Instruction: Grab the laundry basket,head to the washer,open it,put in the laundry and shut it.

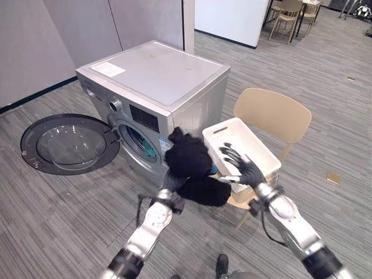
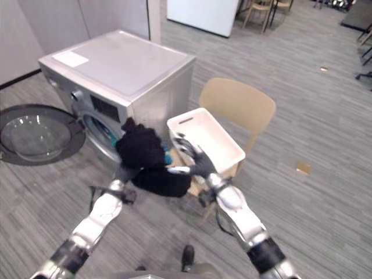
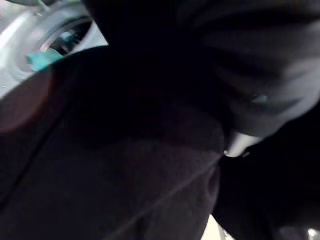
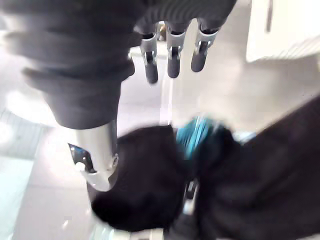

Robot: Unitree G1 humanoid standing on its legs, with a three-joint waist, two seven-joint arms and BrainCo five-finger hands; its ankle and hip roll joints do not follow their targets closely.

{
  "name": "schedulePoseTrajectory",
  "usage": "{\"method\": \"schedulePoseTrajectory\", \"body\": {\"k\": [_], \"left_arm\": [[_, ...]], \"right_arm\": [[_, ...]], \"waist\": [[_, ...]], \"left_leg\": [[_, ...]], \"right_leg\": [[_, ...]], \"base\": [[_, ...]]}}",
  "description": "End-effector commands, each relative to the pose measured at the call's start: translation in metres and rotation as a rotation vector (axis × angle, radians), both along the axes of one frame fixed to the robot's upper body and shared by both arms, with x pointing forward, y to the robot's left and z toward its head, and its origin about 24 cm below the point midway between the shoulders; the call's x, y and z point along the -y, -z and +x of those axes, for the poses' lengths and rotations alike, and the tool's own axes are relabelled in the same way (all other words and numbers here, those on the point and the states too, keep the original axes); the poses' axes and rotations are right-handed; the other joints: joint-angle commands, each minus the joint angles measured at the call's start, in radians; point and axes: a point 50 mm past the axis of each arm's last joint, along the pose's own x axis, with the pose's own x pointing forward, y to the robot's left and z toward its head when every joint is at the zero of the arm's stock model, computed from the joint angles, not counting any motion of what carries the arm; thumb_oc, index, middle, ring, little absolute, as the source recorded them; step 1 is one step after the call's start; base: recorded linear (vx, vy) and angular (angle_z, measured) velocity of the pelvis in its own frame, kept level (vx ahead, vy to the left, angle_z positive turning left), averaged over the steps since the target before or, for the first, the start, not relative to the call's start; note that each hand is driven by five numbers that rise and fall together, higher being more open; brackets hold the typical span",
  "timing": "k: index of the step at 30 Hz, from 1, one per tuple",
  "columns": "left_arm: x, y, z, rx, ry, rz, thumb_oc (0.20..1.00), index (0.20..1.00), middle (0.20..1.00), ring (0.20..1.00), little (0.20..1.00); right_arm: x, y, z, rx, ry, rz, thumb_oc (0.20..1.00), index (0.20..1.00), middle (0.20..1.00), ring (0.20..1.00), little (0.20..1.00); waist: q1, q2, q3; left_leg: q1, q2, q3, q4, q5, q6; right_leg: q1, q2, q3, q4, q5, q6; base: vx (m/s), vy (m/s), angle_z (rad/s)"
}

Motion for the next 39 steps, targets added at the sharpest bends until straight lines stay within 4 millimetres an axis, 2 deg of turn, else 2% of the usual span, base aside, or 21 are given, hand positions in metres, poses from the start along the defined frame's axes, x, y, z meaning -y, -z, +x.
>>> {"method": "schedulePoseTrajectory", "body": {"k": [1,3,4,6,7,10,15,17,19,20,21,25,26,28,29,31,35,36,37,38,39], "left_arm": [[-0.020,-0.006,0.008,0.025,-0.037,-0.038,0.200,0.200,0.200,0.200,0.200],[-0.051,0.020,-0.015,-0.103,-0.144,-0.039,0.200,0.200,0.200,0.200,0.200],[-0.051,0.020,-0.016,-0.104,-0.144,-0.039,0.200,0.200,0.200,0.200,0.200],[-0.069,0.035,-0.031,-0.182,-0.211,-0.029,0.200,0.200,0.200,0.200,0.200],[-0.084,0.049,-0.046,-0.255,-0.267,-0.010,0.200,0.200,0.200,0.200,0.200],[-0.102,0.071,-0.069,-0.374,-0.384,-0.009,0.200,0.200,0.200,0.200,0.200],[-0.110,0.080,-0.077,-0.407,-0.464,-0.015,0.200,0.200,0.200,0.200,0.200],[-0.110,0.077,-0.068,-0.383,-0.479,-0.019,0.200,0.200,0.200,0.200,0.200],[-0.109,0.074,-0.063,-0.368,-0.480,-0.029,0.200,0.200,0.200,0.200,0.200],[-0.107,0.072,-0.059,-0.353,-0.479,-0.036,0.200,0.200,0.200,0.200,0.200],[-0.107,0.072,-0.059,-0.353,-0.479,-0.036,0.200,0.200,0.200,0.200,0.200],[-0.106,0.077,-0.061,-0.381,-0.488,-0.021,0.200,0.200,0.200,0.200,0.200],[-0.106,0.077,-0.061,-0.381,-0.488,-0.020,0.200,0.200,0.200,0.200,0.200],[-0.104,0.074,-0.055,-0.361,-0.486,-0.020,0.200,0.200,0.200,0.200,0.200],[-0.104,0.074,-0.055,-0.361,-0.484,-0.021,0.200,0.200,0.200,0.200,0.200],[-0.099,0.075,-0.056,-0.368,-0.466,-0.025,0.200,0.200,0.200,0.200,0.200],[-0.098,0.074,-0.054,-0.361,-0.456,-0.024,0.200,0.200,0.200,0.200,0.200],[-0.103,0.069,-0.048,-0.347,-0.443,0.007,0.200,0.200,0.200,0.200,0.200],[-0.105,0.066,-0.046,-0.338,-0.438,0.025,0.200,0.200,0.200,0.200,0.200],[-0.107,0.064,-0.044,-0.333,-0.432,0.042,0.200,0.200,0.200,0.200,0.200],[-0.108,0.061,-0.042,-0.323,-0.423,0.052,0.200,0.200,0.200,0.200,0.200]], "right_arm": [[0.010,-0.011,-0.001,0.082,0.018,-0.046,1.000,1.000,1.000,1.000,1.000],[0.046,0.021,-0.019,-0.062,0.132,-0.176,1.000,1.000,1.000,1.000,1.000],[0.046,0.022,-0.020,-0.063,0.132,-0.176,1.000,1.000,1.000,1.000,1.000],[0.065,0.046,-0.032,-0.173,0.171,-0.288,1.000,1.000,1.000,1.000,1.000],[0.076,0.072,-0.047,-0.298,0.185,-0.349,1.000,1.000,1.000,1.000,1.000],[0.082,0.101,-0.060,-0.437,0.175,-0.410,1.000,1.000,1.000,1.000,1.000],[0.076,0.108,-0.056,-0.450,0.155,-0.424,1.000,1.000,1.000,1.000,1.000],[0.070,0.105,-0.047,-0.425,0.155,-0.410,1.000,1.000,1.000,1.000,1.000],[0.071,0.104,-0.044,-0.416,0.163,-0.418,1.000,1.000,1.000,1.000,1.000],[0.069,0.106,-0.042,-0.419,0.163,-0.436,1.000,1.000,1.000,1.000,1.000],[0.069,0.106,-0.042,-0.419,0.163,-0.436,1.000,1.000,1.000,1.000,1.000],[0.066,0.113,-0.046,-0.445,0.167,-0.452,1.000,1.000,1.000,1.000,1.000],[0.066,0.113,-0.046,-0.445,0.167,-0.452,1.000,1.000,1.000,1.000,1.000],[0.071,0.116,-0.048,-0.459,0.190,-0.482,1.000,1.000,1.000,1.000,1.000],[0.071,0.116,-0.049,-0.461,0.187,-0.488,1.000,1.000,1.000,1.000,1.000],[0.072,0.118,-0.051,-0.472,0.186,-0.501,1.000,1.000,1.000,1.000,1.000],[0.065,0.117,-0.044,-0.455,0.189,-0.492,1.000,1.000,1.000,1.000,1.000],[0.056,0.113,-0.036,-0.428,0.181,-0.475,1.000,1.000,1.000,1.000,1.000],[0.050,0.111,-0.030,-0.409,0.169,-0.465,1.000,1.000,1.000,1.000,1.000],[0.046,0.109,-0.027,-0.397,0.162,-0.454,1.000,1.000,1.000,1.000,1.000],[0.042,0.107,-0.024,-0.382,0.156,-0.443,1.000,1.000,1.000,1.000,1.000]], "waist": [[-0.021,-0.027,-0.028],[-0.026,-0.023,-0.023],[-0.026,-0.023,-0.025],[-0.026,-0.019,-0.019],[-0.023,-0.016,-0.014],[-0.008,-0.009,0.003],[0.009,-0.006,0.046],[0.027,-0.014,0.110],[0.032,-0.013,0.120],[0.039,-0.008,0.120],[0.039,-0.008,0.119],[0.042,-0.012,0.106],[0.039,-0.012,0.105],[0.022,-0.004,0.104],[0.018,0.007,0.099],[0.016,0.021,0.085],[0.034,-0.006,0.087],[0.044,-0.028,0.102],[0.045,-0.035,0.111],[0.044,-0.041,0.118],[0.034,-0.042,0.127]], "left_leg": [[-0.030,-0.015,-0.015,-0.007,-0.035,-0.007],[-0.029,-0.013,-0.017,-0.007,-0.032,-0.009],[-0.030,-0.013,-0.017,-0.007,-0.032,-0.009],[-0.027,-0.011,-0.020,-0.007,-0.029,-0.011],[-0.025,-0.008,-0.024,-0.007,-0.026,-0.014],[-0.025,-0.005,-0.034,-0.003,-0.018,-0.017],[-0.065,-0.002,-0.051,0.040,-0.017,-0.022],[-0.173,0.006,-0.062,0.158,-0.024,-0.037],[-0.202,0.016,-0.039,0.176,-0.018,-0.045],[-0.223,0.051,0.030,0.168,0.003,-0.048],[-0.224,0.051,0.029,0.168,0.003,-0.048],[-0.221,0.150,0.075,0.084,0.058,-0.075],[-0.222,0.149,0.071,0.082,0.061,-0.076],[-0.242,0.223,0.177,0.052,0.095,-0.089],[-0.226,0.227,0.197,0.035,0.108,-0.094],[-0.217,0.212,0.207,0.028,0.123,-0.101],[-0.252,0.155,0.169,0.087,0.071,-0.069],[-0.254,0.117,0.164,0.111,0.025,-0.037],[-0.247,0.100,0.165,0.109,0.010,-0.023],[-0.238,0.084,0.169,0.105,-0.004,-0.010],[-0.219,0.062,0.164,0.095,-0.016,0.004]], "right_leg": [[0.103,-0.059,0.038,0.023,-0.141,0.125],[0.106,-0.057,0.035,0.022,-0.145,0.123],[0.105,-0.057,0.034,0.022,-0.145,0.123],[0.110,-0.053,0.032,0.019,-0.149,0.119],[0.113,-0.050,0.032,0.018,-0.153,0.116],[0.116,-0.045,0.028,0.018,-0.160,0.110],[0.111,-0.046,0.019,0.011,-0.163,0.102],[0.088,-0.064,-0.017,0.014,-0.164,0.092],[0.082,-0.073,-0.051,0.011,-0.167,0.089],[0.084,-0.088,-0.116,0.002,-0.169,0.090],[0.084,-0.088,-0.116,0.001,-0.169,0.090],[0.121,-0.135,-0.215,0.013,-0.186,0.114],[0.121,-0.135,-0.218,0.013,-0.187,0.114],[0.145,-0.173,-0.288,0.011,-0.189,0.127],[0.148,-0.176,-0.297,0.015,-0.187,0.130],[0.177,-0.189,-0.305,0.011,-0.181,0.140],[0.194,-0.248,-0.293,0.040,-0.167,0.157],[0.165,-0.302,-0.269,0.127,-0.124,0.164],[0.135,-0.323,-0.245,0.182,-0.102,0.165],[0.112,-0.329,-0.221,0.224,-0.086,0.167],[0.074,-0.309,-0.167,0.284,-0.082,0.158]], "base": [[0.00,0.000,0.00],[-0.01,-0.015,0.00],[-0.01,-0.031,0.01],[0.00,-0.025,0.01],[-0.01,-0.055,0.01],[-0.01,-0.048,0.01],[-0.09,-0.035,0.06],[-0.22,-0.049,0.30],[-0.11,-0.002,0.68],[-0.08,0.025,1.11],[0.12,0.100,1.24],[0.15,0.152,1.21],[0.13,0.249,1.01],[0.18,0.333,0.75],[0.13,0.204,0.79],[0.32,0.344,0.87],[0.32,0.306,0.57],[0.21,0.249,0.18],[0.28,0.309,0.12],[0.23,0.242,-0.03],[0.25,0.245,0.00]]}}
